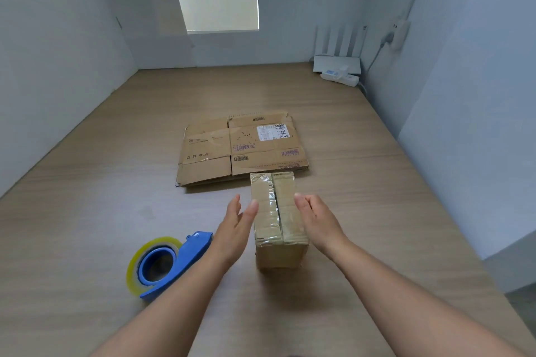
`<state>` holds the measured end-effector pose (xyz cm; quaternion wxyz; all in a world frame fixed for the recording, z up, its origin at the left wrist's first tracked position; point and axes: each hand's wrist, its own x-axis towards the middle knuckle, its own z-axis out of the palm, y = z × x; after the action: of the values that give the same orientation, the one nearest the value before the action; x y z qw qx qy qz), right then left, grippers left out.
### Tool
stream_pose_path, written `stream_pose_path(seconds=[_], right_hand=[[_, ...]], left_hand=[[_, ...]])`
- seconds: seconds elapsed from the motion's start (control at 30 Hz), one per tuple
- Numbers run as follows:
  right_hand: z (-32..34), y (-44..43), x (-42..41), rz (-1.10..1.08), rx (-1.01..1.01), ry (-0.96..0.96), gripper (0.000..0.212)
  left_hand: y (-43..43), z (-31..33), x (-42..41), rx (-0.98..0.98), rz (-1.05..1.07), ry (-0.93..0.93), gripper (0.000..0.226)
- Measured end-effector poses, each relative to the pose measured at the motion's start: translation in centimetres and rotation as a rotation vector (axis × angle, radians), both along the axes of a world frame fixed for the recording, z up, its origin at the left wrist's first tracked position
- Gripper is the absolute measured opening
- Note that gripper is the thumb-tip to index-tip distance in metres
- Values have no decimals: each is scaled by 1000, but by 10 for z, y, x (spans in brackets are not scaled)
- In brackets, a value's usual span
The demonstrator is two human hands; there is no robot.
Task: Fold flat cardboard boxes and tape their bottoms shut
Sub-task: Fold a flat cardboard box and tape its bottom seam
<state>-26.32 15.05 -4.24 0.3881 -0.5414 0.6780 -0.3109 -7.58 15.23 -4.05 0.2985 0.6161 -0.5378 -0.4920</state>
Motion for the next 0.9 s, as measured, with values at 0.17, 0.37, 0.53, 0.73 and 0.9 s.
stream_pose_path(seconds=[0.17, 0.37, 0.53, 0.73, 0.9], right_hand=[[1, -12, -1, 32, 189, -143, 68], [24, -24, -12, -34, 46, -407, 65], [37, -32, -24, -140, -73, -646, 64], [27, -26, -21, -190, 10, -523, 55], [9, -6, -2, 23, 79, -128, 49]], left_hand=[[-14, 8, -7, 224, -25, 106, 67], [-27, 37, -12, 154, 25, 237, 70], [-31, 53, -12, 33, 150, 548, 74], [-24, 39, -12, 131, 206, 425, 69], [-13, 20, -16, 173, 65, 100, 69]])
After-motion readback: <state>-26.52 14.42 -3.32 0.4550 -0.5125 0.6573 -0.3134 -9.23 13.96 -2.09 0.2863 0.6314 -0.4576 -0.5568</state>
